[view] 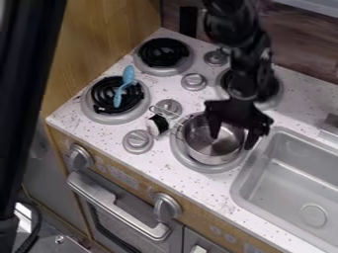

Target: Move the metal pot to upper right burner

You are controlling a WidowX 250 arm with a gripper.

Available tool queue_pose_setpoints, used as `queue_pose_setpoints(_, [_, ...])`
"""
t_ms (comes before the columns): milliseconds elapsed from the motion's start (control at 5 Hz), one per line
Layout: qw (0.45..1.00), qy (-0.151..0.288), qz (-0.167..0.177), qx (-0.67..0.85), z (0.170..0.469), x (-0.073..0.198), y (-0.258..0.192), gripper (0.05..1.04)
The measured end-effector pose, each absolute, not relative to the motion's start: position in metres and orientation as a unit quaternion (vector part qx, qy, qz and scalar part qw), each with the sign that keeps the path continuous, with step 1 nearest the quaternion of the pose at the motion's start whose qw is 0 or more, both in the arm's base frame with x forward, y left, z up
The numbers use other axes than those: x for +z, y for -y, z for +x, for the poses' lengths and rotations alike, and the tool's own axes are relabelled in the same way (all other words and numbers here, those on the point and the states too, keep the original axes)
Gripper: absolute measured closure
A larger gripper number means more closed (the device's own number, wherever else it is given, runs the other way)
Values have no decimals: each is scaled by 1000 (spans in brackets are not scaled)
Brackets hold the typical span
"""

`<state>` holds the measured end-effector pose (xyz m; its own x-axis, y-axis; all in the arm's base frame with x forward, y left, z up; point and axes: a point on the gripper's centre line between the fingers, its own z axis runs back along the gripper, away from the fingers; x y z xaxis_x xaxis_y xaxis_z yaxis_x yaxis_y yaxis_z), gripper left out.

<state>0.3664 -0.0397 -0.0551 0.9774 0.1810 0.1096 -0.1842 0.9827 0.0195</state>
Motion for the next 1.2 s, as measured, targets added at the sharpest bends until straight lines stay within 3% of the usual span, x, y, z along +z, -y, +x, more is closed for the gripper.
queue_pose_setpoints(200, [995,37,10,89,365,-62,43,381])
queue_pose_setpoints(400, [997,42,19,65,366,-68,43,679])
queue_pose_setpoints(600, [997,66,39,20,375,-65,44,912])
queue_pose_setpoints(800, [986,142,43,-73,411,-47,58,1007])
queue_pose_setpoints(1000, [962,220,74,-146,451,-31,75,1014])
queue_pose_setpoints(1200, [956,230,94,-159,474,-37,80,1014])
